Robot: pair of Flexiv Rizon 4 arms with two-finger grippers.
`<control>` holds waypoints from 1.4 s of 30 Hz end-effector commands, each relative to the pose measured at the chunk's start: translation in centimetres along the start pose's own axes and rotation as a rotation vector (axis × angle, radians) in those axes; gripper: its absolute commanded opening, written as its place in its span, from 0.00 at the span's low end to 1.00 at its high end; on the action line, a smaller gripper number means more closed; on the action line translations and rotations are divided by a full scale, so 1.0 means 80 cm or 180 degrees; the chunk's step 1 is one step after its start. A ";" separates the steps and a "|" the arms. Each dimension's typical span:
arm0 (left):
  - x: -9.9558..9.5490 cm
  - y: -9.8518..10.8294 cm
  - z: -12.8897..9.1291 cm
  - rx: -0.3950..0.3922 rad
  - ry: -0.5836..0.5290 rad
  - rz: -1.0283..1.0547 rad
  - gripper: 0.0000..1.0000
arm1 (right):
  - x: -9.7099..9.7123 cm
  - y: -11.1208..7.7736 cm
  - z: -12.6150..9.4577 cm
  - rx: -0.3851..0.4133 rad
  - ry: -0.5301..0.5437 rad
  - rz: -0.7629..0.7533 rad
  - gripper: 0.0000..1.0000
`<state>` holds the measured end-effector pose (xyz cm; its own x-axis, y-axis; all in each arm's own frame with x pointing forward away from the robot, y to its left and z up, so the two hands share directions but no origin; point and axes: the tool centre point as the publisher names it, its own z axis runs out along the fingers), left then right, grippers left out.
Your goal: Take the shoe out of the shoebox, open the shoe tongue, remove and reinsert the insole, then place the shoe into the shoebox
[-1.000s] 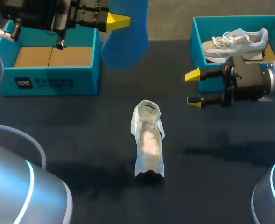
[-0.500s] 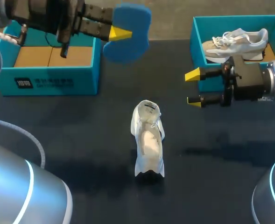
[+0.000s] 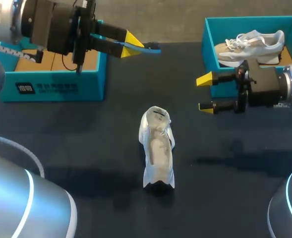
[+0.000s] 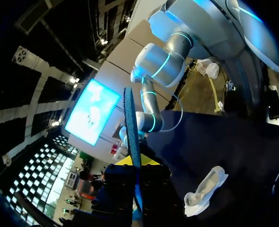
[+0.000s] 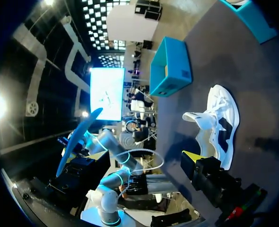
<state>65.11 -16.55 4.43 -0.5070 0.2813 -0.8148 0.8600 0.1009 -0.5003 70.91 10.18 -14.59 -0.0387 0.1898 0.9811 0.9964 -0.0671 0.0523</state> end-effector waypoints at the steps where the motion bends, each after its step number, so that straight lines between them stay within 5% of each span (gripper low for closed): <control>1: 0.006 -0.003 -0.001 -0.0012 -0.0027 0.0005 0.00 | 0.000 -0.001 0.001 -0.0005 -0.0008 0.0003 1.00; 12: 0.053 0.036 0.013 0.0013 0.0154 0.1276 0.00 | 0.000 -0.001 0.001 -0.0005 -0.0008 0.0003 1.00; 16: 0.068 0.054 0.013 0.0087 -0.0124 0.1606 0.00 | 0.000 -0.001 0.001 -0.0005 -0.0008 0.0003 1.00; 32: 0.077 0.063 0.017 0.0156 -0.0102 0.1665 0.00 | 0.000 -0.001 0.001 -0.0005 -0.0008 0.0003 1.00; 42: 0.121 0.101 0.026 0.0121 0.0014 0.2423 0.00 | 0.000 -0.001 0.001 -0.0005 -0.0008 0.0003 1.00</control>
<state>66.79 -15.26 -6.69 0.2214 0.2742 -0.9358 0.9700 -0.1607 0.1824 70.88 10.17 -14.56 -0.0383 0.1912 0.9808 0.9964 -0.0670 0.0520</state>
